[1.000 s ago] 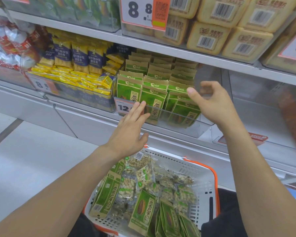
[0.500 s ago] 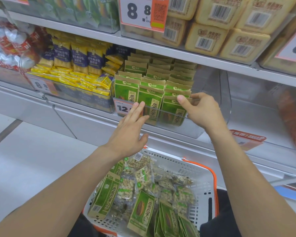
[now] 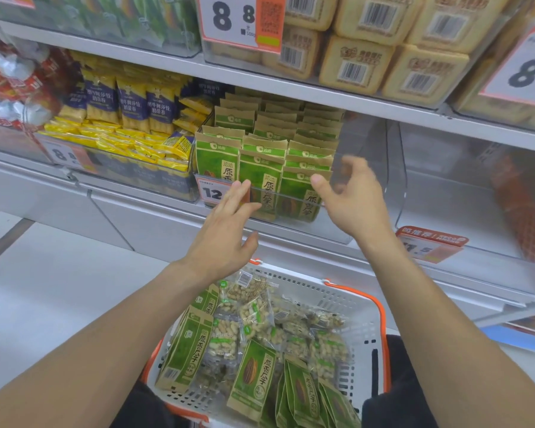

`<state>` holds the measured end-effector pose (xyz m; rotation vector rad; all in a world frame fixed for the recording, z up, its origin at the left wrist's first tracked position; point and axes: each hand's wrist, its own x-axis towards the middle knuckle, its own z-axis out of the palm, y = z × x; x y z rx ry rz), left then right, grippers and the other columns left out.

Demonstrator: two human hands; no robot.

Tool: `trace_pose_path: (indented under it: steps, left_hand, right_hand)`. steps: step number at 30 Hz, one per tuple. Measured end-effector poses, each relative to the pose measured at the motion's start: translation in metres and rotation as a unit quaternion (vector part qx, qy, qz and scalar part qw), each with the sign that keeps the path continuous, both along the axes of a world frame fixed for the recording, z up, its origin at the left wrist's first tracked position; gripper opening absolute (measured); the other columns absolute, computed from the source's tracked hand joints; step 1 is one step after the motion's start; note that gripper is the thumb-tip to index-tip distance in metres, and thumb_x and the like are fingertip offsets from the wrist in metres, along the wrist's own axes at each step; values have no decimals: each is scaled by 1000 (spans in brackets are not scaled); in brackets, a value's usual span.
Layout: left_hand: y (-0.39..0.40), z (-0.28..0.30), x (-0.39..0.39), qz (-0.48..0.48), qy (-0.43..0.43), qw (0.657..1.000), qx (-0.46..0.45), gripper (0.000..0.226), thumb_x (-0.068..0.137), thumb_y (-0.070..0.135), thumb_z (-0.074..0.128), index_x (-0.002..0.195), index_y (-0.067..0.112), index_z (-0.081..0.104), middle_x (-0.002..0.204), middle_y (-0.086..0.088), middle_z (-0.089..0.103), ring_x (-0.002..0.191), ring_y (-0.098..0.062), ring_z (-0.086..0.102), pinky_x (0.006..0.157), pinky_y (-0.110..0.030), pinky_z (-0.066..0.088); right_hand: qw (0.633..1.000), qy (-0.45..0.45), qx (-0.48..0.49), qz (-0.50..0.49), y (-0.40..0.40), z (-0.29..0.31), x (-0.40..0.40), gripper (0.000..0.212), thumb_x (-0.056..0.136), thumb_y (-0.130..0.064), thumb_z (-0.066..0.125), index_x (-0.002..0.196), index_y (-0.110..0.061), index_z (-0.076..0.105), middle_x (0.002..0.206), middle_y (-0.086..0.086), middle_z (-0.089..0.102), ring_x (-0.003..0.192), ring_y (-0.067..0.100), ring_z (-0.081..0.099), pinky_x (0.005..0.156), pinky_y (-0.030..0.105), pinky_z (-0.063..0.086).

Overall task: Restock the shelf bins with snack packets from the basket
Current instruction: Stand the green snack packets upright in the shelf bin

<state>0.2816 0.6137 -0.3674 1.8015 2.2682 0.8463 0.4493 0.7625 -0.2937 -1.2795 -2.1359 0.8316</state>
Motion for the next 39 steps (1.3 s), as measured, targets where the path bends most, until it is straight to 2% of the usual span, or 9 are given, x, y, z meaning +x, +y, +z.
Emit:
trace_pose_path:
  steps: [5,8,12,19,24,28,33,36,39]
  left_hand:
    - [-11,-14,-2,69,-51,993,86,21,92,11,59,113,13,63,118,1,56,111,-15,54,91,-29,45]
    - [-28,-53,-7,72,-69,991,-95,33,94,20,59,126,13,57,123,-2,56,111,-19,57,93,-34,48]
    - [-63,-111,-10,85,-93,939,-320,45,93,29,61,134,11,52,134,-9,54,121,-24,54,102,-33,43]
    - [-110,-172,-7,152,-97,898,-400,61,91,24,65,146,14,39,140,-10,44,128,-26,48,108,-35,41]
    - [-103,-181,-12,192,-139,891,-386,47,84,23,72,126,13,53,109,-6,65,99,-25,64,84,-35,54]
    - [-95,-175,-10,120,-175,863,-459,46,76,58,75,73,15,60,66,2,58,69,-17,59,62,-28,46]
    - [-107,-177,7,58,-255,788,-557,55,75,56,77,113,21,57,109,5,66,101,-18,62,100,-36,46]
    - [-111,-172,5,47,-375,737,-561,43,81,56,70,113,29,59,104,5,68,96,-13,64,93,-31,49]
    - [-113,-173,5,63,-434,715,-544,42,86,47,71,121,27,57,108,9,64,98,-8,61,96,-32,47]
  right_hand:
    - [981,128,131,62,-56,-15,3,17,91,-10,64,106,-14,58,100,-3,56,80,6,58,71,16,46]
    - [992,-9,16,127,-74,-64,-4,19,93,-19,63,111,-17,58,102,-5,59,81,4,59,71,11,44]
    - [957,-199,-127,171,-90,-147,-7,30,94,-25,60,122,-13,58,110,4,66,98,19,63,88,35,53]
    - [858,-396,-204,255,-114,-231,14,19,89,-22,69,101,-9,65,103,6,66,86,18,62,73,27,51]
    - [853,-399,-271,199,-122,-263,27,30,89,-33,72,105,-9,65,104,6,69,92,20,67,86,34,56]
    - [876,-376,-267,144,-135,-279,37,46,87,-36,75,121,-11,58,119,5,63,95,17,60,87,25,51]
    - [867,-329,-368,64,-151,-289,43,80,87,-39,74,151,-12,34,143,4,51,73,6,58,68,16,50]
    - [841,-286,-460,-16,-163,-302,46,95,82,-41,79,152,-7,23,121,8,57,87,17,61,73,28,56]
    - [791,-231,-563,-70,-174,-304,45,87,70,-40,88,135,-6,42,119,9,61,98,23,65,77,33,59]
